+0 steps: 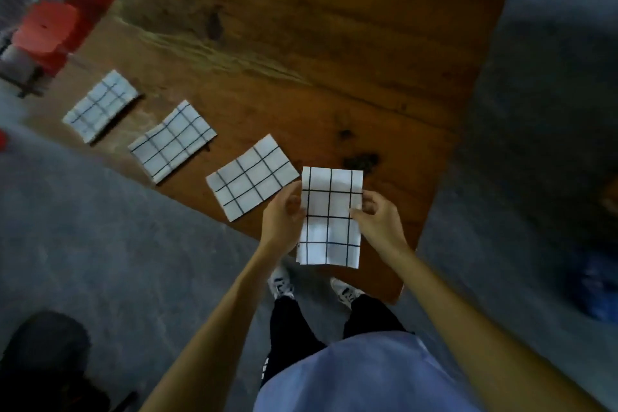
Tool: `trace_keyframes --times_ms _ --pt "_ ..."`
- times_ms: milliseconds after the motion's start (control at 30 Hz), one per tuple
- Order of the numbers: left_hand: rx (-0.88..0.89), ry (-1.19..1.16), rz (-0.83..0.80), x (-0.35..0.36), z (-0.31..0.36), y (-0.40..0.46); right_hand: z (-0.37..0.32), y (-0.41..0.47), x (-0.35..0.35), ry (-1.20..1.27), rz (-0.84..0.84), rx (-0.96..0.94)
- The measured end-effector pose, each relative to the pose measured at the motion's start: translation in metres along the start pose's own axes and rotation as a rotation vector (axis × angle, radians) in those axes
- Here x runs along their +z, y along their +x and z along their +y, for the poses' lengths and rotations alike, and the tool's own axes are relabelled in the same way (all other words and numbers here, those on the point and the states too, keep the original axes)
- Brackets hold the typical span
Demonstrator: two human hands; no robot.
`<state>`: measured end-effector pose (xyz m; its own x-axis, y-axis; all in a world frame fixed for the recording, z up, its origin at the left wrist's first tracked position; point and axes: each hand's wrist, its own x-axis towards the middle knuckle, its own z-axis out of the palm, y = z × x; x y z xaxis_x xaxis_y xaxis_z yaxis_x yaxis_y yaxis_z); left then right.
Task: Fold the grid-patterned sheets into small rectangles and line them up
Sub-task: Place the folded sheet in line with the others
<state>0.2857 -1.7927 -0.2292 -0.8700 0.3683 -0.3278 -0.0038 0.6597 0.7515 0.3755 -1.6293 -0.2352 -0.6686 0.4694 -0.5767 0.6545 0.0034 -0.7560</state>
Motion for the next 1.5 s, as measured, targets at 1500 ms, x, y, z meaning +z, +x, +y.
trace_keyframes --times_ms 1500 --pt "0.301 0.473 -0.213 -0.14 -0.084 0.118 -0.087 0.019 0.212 -0.25 0.363 0.045"
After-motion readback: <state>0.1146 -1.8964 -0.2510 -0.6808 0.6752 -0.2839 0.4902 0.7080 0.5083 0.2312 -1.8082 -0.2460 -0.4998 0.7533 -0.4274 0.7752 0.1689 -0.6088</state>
